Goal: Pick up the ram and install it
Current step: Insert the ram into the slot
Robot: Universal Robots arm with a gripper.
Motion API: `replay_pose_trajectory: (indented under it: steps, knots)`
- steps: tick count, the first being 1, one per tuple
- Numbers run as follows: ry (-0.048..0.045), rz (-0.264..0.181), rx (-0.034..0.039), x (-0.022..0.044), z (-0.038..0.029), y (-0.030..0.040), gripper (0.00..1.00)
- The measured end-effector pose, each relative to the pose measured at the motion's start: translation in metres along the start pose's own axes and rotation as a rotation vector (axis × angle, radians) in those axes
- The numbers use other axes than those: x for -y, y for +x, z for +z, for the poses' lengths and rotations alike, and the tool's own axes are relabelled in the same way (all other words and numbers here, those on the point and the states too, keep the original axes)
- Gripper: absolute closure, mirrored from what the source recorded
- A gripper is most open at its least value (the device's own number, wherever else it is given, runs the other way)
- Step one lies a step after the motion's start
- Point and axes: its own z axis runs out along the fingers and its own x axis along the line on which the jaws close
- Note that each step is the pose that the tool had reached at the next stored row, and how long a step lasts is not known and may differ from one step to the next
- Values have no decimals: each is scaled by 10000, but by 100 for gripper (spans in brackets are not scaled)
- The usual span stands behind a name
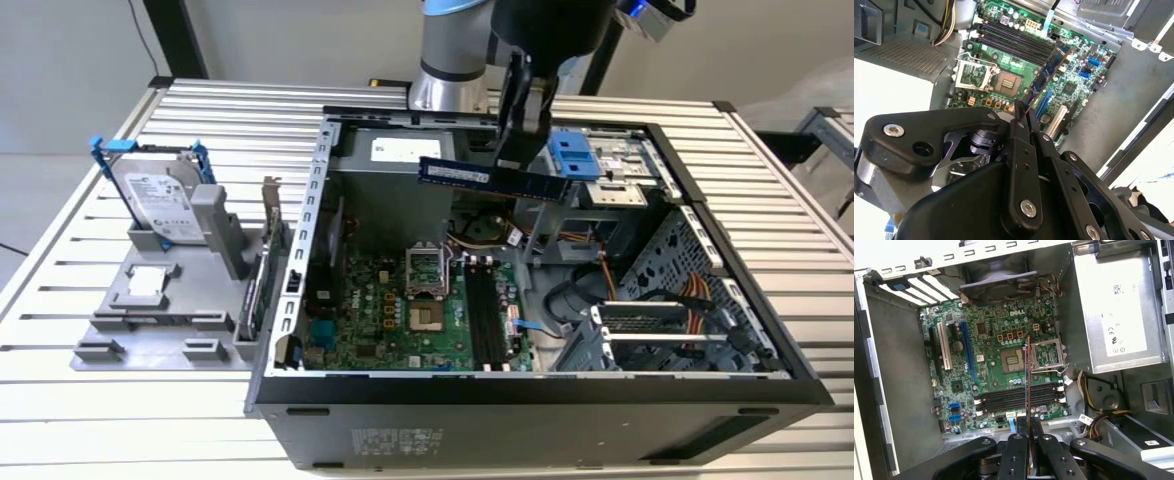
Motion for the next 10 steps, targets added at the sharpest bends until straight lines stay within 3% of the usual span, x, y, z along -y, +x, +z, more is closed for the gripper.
replay_pose_trajectory:
  steps: [10]
  knots:
    - [-14, 243, 5, 0, 0, 0, 100]
